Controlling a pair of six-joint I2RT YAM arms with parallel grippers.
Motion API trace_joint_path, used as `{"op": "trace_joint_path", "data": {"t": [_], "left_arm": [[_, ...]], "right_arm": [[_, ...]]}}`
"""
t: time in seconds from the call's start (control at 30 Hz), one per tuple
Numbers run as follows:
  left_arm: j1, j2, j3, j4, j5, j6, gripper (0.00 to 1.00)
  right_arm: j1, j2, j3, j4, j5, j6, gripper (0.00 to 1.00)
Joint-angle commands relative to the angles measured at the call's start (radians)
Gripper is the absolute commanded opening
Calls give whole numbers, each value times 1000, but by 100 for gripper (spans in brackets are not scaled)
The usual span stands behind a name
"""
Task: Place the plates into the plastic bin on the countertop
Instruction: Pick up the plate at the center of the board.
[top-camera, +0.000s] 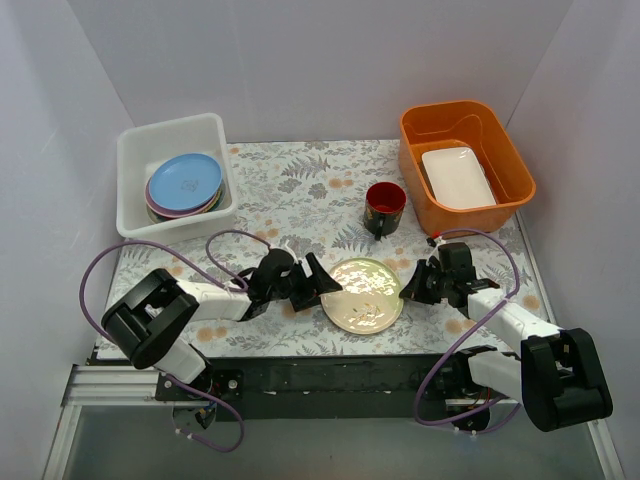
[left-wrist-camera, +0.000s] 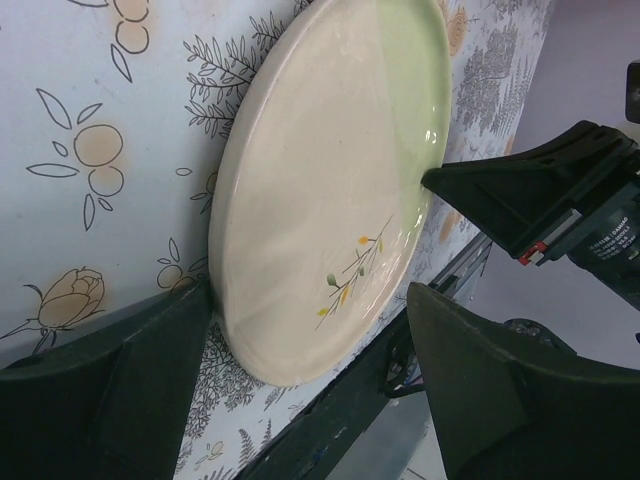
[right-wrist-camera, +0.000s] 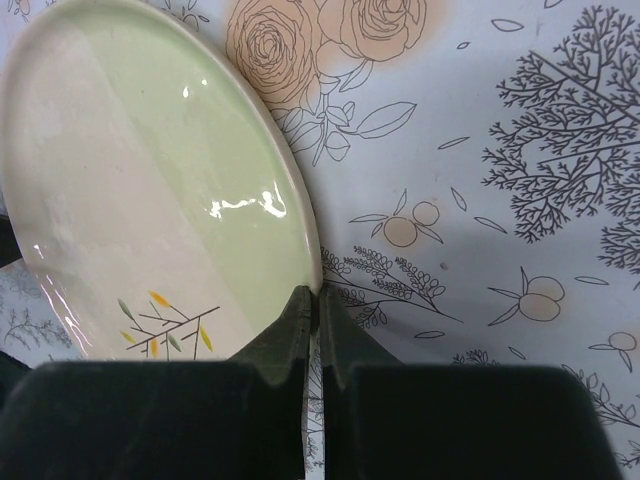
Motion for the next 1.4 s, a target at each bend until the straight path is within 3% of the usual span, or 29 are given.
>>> {"op": "trace_joint_path", "data": {"t": [0.0, 0.6, 0.77, 0.87, 0.9, 0.97, 1.1, 1.23, 1.37], "left_arm": [[-16, -21, -32, 180, 48, -37, 77], [-33, 74, -149, 637, 112, -60, 76], [-33, 112, -151, 658, 120, -77, 71], [-34, 111, -151, 633, 103, -80, 57], [-34, 108, -148, 607, 91, -74, 46], [-34, 99, -141, 575, 86, -69, 34], [-34, 68, -134, 478, 68, -40, 22], [-36, 45, -141, 447, 54, -29, 0], [-36, 33, -151, 438, 46, -29, 0]], "right_arm": [[17, 9, -37, -13, -89, -24, 1], [17, 17, -53, 8, -145, -18, 1], [17, 15, -51, -1, -140, -22, 1], [17, 17, -51, -5, -143, -27, 1], [17, 17, -51, -5, -143, -28, 1], [17, 18, -56, 1, -145, -25, 1], [19, 28, -59, 15, -157, -22, 1], [19, 26, -59, 21, -158, -22, 1], [17, 26, -60, 24, -161, -24, 1]]}}
